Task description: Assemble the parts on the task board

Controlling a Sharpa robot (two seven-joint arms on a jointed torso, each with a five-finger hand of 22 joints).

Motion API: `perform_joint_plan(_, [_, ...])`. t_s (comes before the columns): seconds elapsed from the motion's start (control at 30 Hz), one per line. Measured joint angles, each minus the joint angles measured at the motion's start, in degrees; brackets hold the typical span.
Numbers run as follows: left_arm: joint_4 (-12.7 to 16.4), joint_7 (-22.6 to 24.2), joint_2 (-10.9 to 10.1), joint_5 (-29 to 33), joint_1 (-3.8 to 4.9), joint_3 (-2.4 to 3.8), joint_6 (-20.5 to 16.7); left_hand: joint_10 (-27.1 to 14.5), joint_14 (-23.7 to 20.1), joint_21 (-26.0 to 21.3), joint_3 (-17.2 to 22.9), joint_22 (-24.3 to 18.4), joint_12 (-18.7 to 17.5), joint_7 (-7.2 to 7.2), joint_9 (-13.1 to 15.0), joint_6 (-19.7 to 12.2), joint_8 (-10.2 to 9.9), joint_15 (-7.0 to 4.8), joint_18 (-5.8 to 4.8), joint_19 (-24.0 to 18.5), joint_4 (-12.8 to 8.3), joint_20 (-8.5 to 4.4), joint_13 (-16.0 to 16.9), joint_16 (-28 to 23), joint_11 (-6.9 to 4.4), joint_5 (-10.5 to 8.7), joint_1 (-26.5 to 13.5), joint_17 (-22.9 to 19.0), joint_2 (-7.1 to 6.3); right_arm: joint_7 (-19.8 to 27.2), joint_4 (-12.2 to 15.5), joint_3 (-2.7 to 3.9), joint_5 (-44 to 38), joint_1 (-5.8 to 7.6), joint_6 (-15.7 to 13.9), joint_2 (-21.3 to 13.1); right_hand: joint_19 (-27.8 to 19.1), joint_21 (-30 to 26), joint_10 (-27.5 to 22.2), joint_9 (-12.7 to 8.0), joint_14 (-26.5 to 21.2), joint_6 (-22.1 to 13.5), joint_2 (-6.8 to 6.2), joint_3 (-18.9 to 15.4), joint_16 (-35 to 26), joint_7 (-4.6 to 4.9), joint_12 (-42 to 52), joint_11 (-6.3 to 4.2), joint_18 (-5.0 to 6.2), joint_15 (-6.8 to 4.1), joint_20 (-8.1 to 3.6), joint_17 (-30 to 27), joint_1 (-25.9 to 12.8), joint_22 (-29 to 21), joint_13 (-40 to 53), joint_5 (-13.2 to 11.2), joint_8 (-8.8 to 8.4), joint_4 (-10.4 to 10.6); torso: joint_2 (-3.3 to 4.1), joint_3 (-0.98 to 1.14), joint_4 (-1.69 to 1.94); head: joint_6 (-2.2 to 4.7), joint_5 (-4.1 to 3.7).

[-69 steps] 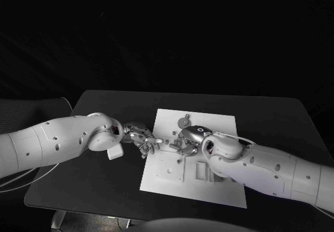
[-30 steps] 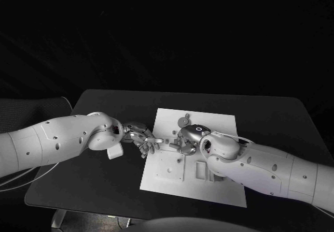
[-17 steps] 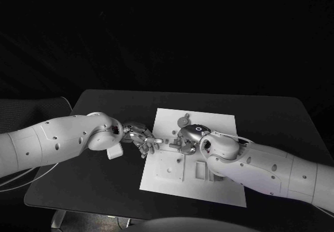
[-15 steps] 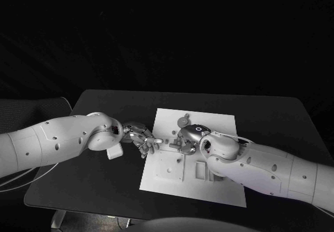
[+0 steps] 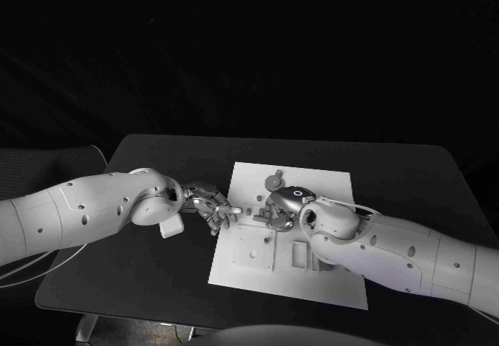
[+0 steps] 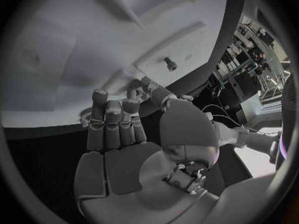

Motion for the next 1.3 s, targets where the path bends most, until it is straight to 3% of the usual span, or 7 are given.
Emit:
perform_joint_plan(0.47, [0.23, 1.57, -0.24, -1.28, 0.00, -0.01, -3.91, 0.00, -0.01, -0.56, -0.55, 0.28, -0.22, 0.00, -0.21, 0.00, 0.00, 0.42, 0.02, 0.10, 0.08, 0.29, 0.10, -0.47, 0.00, 0.00, 7.67, 0.25, -3.34, 4.74, 0.41, -0.37, 3.99, -0.49, -3.81, -2.79, 0.21, 0.22, 0.62, 0.04, 0.37, 0.62, 0.30, 0.15, 0.00, -0.17, 0.00, -0.20, -0.01, -0.12, -0.21, -0.12, -0.31, 0.00, -0.12, 0.23, -0.08, -0.16, 0.00, 0.00, 0.01, 0.21, -0.03])
perform_joint_plan(0.9, [0.27, 3.73, -0.50, -1.76, 0.00, -0.01, -6.75, -0.21, -0.23, -0.89, -0.71, 0.35, -0.45, 0.00, -0.20, 0.00, 0.00, 0.64, 0.01, 0.09, -0.08, 0.30, 0.14, -0.69, 0.20, 0.00, 10.41, 0.26, -4.07, 10.10, 2.17, -0.34, 10.08, -0.58, -7.61, -5.58, 0.42, 0.22, 0.62, 0.09, 0.72, 0.79, 0.31, 0.15, 0.00, 0.00, 0.00, -0.20, 0.00, -0.16, -0.42, -0.18, -0.34, 0.00, -0.15, 0.23, 0.14, -0.47, 0.00, 0.02, -0.01, 0.41, -0.03])
perform_joint_plan(1.3, [0.39, 5.81, -0.78, -1.60, -0.01, -0.03, -9.00, -0.21, -0.23, -1.34, -1.03, 0.35, -0.45, 0.00, -0.25, 0.00, 0.04, 0.63, 0.03, 0.20, -0.07, 0.60, 0.13, -0.71, 0.20, 0.00, 12.78, 0.38, -4.40, 15.48, 2.63, 0.35, 20.07, -0.81, -11.69, -7.73, 0.42, 0.22, 0.62, 0.06, 0.53, 0.79, 0.59, 0.00, 0.00, 0.01, 0.00, -0.20, 0.00, -0.34, -0.41, -0.26, -0.62, 0.00, -0.27, 0.22, 0.14, -0.62, 0.00, 0.04, -0.01, 0.71, -0.32])
